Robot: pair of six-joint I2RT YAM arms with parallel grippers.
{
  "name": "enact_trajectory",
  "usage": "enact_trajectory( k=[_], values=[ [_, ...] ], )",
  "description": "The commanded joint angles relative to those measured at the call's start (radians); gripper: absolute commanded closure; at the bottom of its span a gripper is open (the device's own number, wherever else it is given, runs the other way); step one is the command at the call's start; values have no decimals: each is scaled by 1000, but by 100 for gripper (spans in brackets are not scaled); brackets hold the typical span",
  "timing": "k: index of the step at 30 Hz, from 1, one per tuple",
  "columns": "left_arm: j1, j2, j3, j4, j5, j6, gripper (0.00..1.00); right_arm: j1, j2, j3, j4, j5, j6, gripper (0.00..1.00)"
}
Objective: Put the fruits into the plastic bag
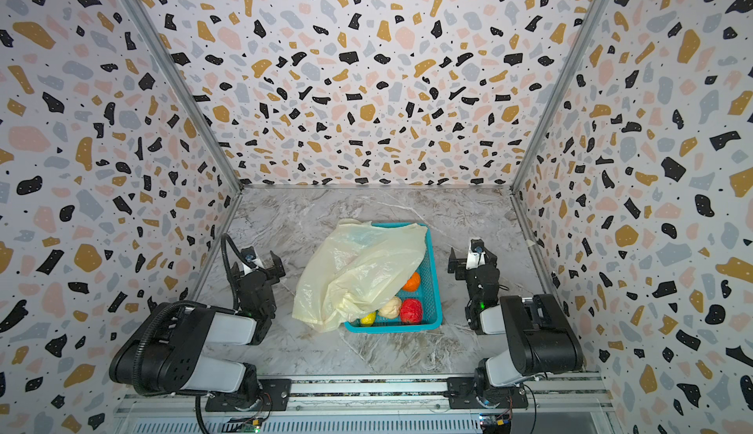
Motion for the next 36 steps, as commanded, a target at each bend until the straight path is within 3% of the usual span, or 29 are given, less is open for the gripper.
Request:
enact_trajectory(
  k=[1,7,10,14,16,17,18,20,22,23,24,26,28,31,36],
  values=[
    [6,-1,4,56,-2,4,1,0,-2,-3,1,2,-5,1],
    [55,-2,16,25,96,-10,1,-30,-4,-3,-3,-52,5,1],
    [58,-2,16,23,103,-13,1,-71,-4,-10,7,-135,22,1],
    [67,3,22,22,103,-15,0,-61,-6,0,2,-134,11,1],
    [67,3,22,22,104,-16,0,-50,-65,108,-212,-104,7,1],
    [67,4,26,15,101,-15,1,-51,-100,231,-452,-62,50,1],
    [67,3,19,26,103,-15,1,-71,-121,333,-629,-27,187,1],
    [67,-17,16,11,160,-17,1,-95,-145,438,-740,-113,324,1],
    [67,-36,55,-64,255,2,1,-47,-180,504,-805,-55,368,1],
    [67,-48,148,-213,243,-41,0,-11,-195,533,-840,-11,373,1],
    [69,-37,323,-592,213,-78,0,22,-206,562,-870,15,359,1],
    [65,37,563,-864,212,-37,0,81,-212,632,-948,70,336,1],
    [62,28,636,-897,274,-23,1,133,-205,714,-1060,85,302,1],
    [64,-62,697,-948,304,-179,0,228,-201,782,-1183,129,225,1],
    [26,-161,718,-1021,603,-440,0,374,-229,784,-1285,124,220,1]
  ],
)
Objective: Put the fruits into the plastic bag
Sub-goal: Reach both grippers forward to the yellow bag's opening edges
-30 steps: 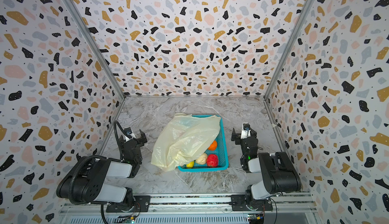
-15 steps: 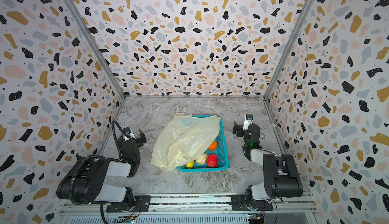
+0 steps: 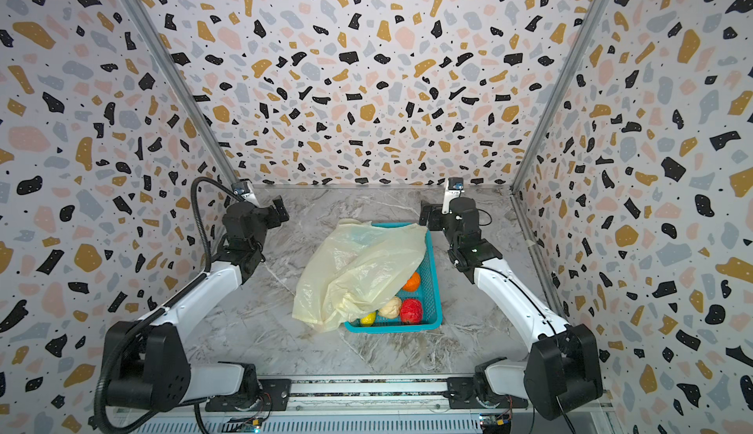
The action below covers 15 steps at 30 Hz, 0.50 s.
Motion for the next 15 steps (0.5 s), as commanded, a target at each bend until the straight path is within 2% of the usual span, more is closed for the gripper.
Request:
enact_trajectory(
  k=[1,3,4,9,15],
  values=[
    [-54,-32,5,-135,204,-220,1,76,-36,8,-161,29,-15,1],
    [-115,-25,4,-176,234,-235,10,120,-47,4,-197,17,2,1],
    [-141,-12,11,-203,236,-235,10,133,-51,4,-207,7,11,1],
    [-194,93,36,-256,317,-249,5,205,-86,-6,-260,-17,20,1],
    [-226,280,125,-375,381,-171,5,225,-163,-59,-308,14,17,0]
  ],
)
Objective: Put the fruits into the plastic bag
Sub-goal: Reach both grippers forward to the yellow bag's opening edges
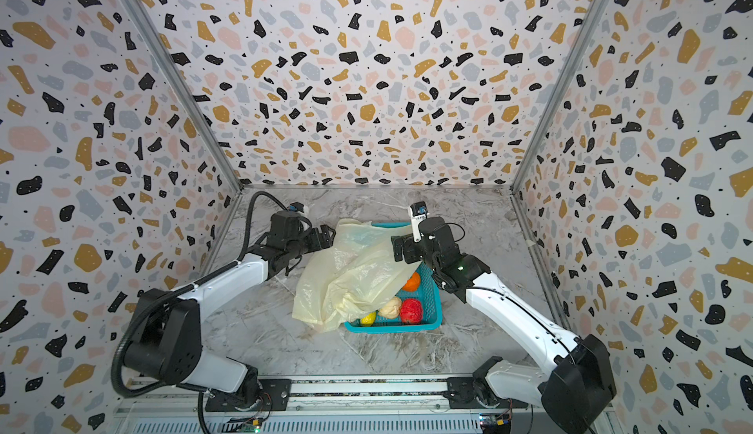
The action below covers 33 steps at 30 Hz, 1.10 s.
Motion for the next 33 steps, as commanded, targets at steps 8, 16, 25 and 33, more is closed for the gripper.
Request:
enact_trajectory(
  k=[8,16,25,33],
  values=[
    [-49,77,69,-58,204,80,88,1,-134,-72,-88,59,5,1],
    [-120,-144,55,-15,90,256,100,2,-168,-47,-106,47,4,2],
    [-153,-567,-106,41,117,642,100,4,-233,-7,-43,-178,-66,2],
    [-153,-725,-143,-70,211,798,100,19,-276,-14,85,-541,-116,6]
  ],
)
